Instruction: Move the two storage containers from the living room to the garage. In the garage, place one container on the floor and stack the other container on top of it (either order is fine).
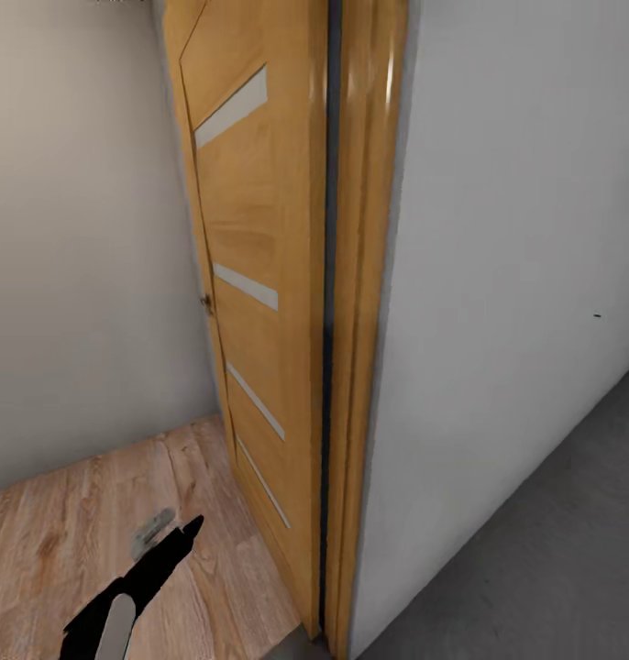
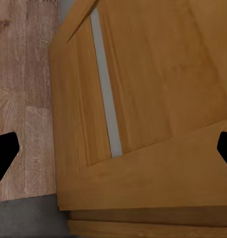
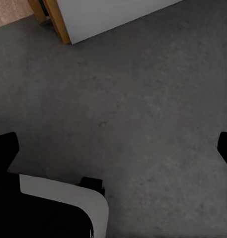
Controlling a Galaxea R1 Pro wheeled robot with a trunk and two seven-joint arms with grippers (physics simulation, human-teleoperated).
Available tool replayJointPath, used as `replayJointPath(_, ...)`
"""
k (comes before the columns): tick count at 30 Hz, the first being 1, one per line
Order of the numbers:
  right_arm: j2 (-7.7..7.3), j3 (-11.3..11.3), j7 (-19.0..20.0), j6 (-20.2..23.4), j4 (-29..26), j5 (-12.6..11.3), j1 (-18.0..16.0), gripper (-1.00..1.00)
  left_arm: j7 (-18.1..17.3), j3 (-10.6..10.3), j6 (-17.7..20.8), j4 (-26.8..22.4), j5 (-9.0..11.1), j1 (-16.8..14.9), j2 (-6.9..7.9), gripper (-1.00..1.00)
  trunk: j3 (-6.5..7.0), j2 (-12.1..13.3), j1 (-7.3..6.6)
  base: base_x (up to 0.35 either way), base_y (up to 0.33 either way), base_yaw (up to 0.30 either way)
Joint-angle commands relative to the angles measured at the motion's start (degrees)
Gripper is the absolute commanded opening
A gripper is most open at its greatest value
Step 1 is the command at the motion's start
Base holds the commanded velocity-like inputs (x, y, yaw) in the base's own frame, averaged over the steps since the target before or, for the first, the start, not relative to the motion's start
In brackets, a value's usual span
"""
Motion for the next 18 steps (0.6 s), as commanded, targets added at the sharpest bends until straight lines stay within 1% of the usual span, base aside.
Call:
replayJointPath(1,-0.05,0.2,-0.2,-0.7,-0.6,0.1,0.0,1.00,0.2,-5.1,-12.7,4.4,-0.1,4.2,-0.16,1.00,0.01,0.0,0.00,-0.300,-0.195,0.000)
replayJointPath(2,-0.05,0.2,-0.2,-0.9,-0.7,0.1,0.0,1.00,0.2,-5.5,-14.1,5.1,-0.1,4.9,-0.17,1.00,0.01,0.0,0.00,-0.300,-0.195,0.000)
replayJointPath(3,-0.06,0.2,-0.2,-1.5,-0.7,0.1,0.0,1.00,0.1,-6.5,-16.1,6.4,-0.1,6.2,-0.21,1.00,0.01,0.0,0.00,-0.300,-0.196,0.000)
replayJointPath(5,-0.03,0.3,-0.3,-2.2,-0.9,0.1,0.0,1.00,0.1,-9.5,-18.8,8.9,-0.1,8.4,-0.27,1.00,0.01,0.0,0.00,-0.299,-0.196,0.000)
replayJointPath(6,-0.02,0.3,-0.3,-2.3,-0.9,0.1,0.0,1.00,0.1,-10.4,-19.4,9.3,-0.1,8.8,-0.27,1.00,0.01,0.0,0.00,-0.299,-0.196,0.000)
replayJointPath(7,-0.01,0.3,-0.3,-2.4,-1.0,0.1,0.0,1.00,0.1,-12.6,-20.5,9.8,-0.1,9.5,-0.29,1.00,0.01,0.0,0.00,-0.299,-0.197,0.000)
replayJointPath(8,0.00,0.3,-0.3,-2.5,-1.0,0.1,0.0,1.00,0.1,-13.6,-20.9,10.1,-0.2,9.7,-0.27,1.00,0.01,0.0,0.00,-0.299,-0.197,0.000)
replayJointPath(9,0.01,0.3,-0.4,-2.6,-1.0,0.1,0.0,1.00,0.2,-15.5,-21.5,10.4,-0.3,10.2,-0.25,1.00,0.01,0.0,0.00,-0.299,-0.197,0.000)
replayJointPath(11,0.03,0.2,-0.4,-2.6,-1.1,0.1,0.0,1.00,0.4,-17.4,-22.1,10.7,-0.4,10.6,-0.24,1.00,0.01,0.0,0.00,-0.299,-0.197,0.000)
replayJointPath(13,0.07,0.2,-0.5,-2.6,-1.1,0.1,0.0,1.00,0.6,-18.4,-22.4,10.8,-0.6,10.9,-0.23,1.00,0.01,0.0,0.00,-0.299,-0.193,0.000)
replayJointPath(15,0.09,0.3,-0.7,-2.7,-1.2,0.1,0.0,1.00,0.8,-18.9,-22.6,10.5,-0.7,11.1,-0.19,1.00,0.01,0.0,0.00,-0.299,-0.182,0.000)
replayJointPath(17,0.14,0.3,-1.1,-2.7,-1.2,0.1,0.0,1.00,0.8,-19.2,-22.9,9.5,-0.8,11.9,-0.07,1.00,0.01,0.0,0.00,-0.300,-0.168,0.000)
replayJointPath(18,0.16,0.3,-1.4,-2.6,-1.2,0.1,0.0,1.00,0.8,-19.3,-23.1,8.5,-0.8,12.8,0.00,1.00,0.01,0.0,0.00,-0.301,-0.162,0.000)
